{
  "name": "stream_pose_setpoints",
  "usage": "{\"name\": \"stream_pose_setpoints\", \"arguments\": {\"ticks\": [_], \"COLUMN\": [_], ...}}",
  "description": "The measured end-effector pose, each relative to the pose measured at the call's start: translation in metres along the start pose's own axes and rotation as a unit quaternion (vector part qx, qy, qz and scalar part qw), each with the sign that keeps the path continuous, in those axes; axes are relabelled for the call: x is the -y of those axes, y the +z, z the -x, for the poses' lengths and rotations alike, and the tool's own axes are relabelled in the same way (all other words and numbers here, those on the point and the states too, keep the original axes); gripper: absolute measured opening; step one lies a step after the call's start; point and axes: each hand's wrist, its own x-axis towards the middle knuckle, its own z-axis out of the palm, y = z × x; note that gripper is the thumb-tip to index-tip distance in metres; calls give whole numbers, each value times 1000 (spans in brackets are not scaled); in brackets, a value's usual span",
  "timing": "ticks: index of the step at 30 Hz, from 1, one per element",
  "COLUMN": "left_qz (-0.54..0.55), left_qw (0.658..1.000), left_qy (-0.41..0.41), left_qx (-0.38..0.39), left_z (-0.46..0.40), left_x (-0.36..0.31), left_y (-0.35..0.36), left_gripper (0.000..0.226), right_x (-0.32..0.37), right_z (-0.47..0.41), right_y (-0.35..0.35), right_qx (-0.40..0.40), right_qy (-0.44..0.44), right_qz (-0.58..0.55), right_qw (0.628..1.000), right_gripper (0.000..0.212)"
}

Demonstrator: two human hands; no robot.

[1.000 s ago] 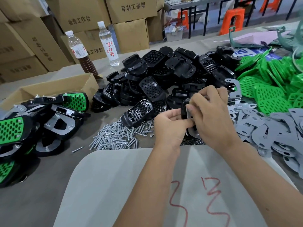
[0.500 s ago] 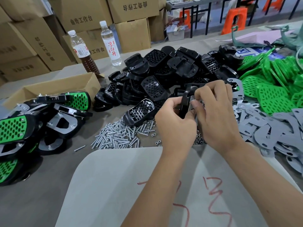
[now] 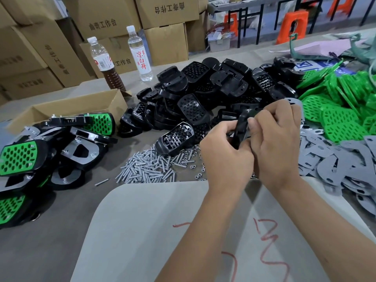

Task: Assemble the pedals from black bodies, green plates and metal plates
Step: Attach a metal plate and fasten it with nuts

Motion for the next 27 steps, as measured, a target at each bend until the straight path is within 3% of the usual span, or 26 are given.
{"name": "stream_pose_setpoints", "arguments": {"ticks": [8,11,14,17,19,23,27], "left_qz": [-80,-106,-66,3,52,89,109], "left_qw": [992,988,995,995,990,984,981], "left_qy": [95,111,58,-7,-39,-79,-96], "left_qx": [-16,-21,-56,-102,-124,-135,-131], "left_z": [-4,-11,-21,-31,-38,-42,-41], "left_x": [7,10,15,20,23,23,22], "left_y": [-2,-10,-25,-38,-45,-50,-48], "left_gripper": [25,26,23,23,21,21,20], "right_x": [6,7,4,1,3,10,11], "right_z": [-2,-2,-2,4,8,10,8], "right_y": [0,-1,-5,-7,-5,-2,-2], "right_qx": [35,73,161,312,370,417,433], "right_qy": [78,98,68,-29,-61,-72,-60], "right_qz": [-24,-80,-122,-67,-41,-15,-22], "right_qw": [996,989,977,947,926,906,899], "right_gripper": [37,39,30,7,17,29,14]}}
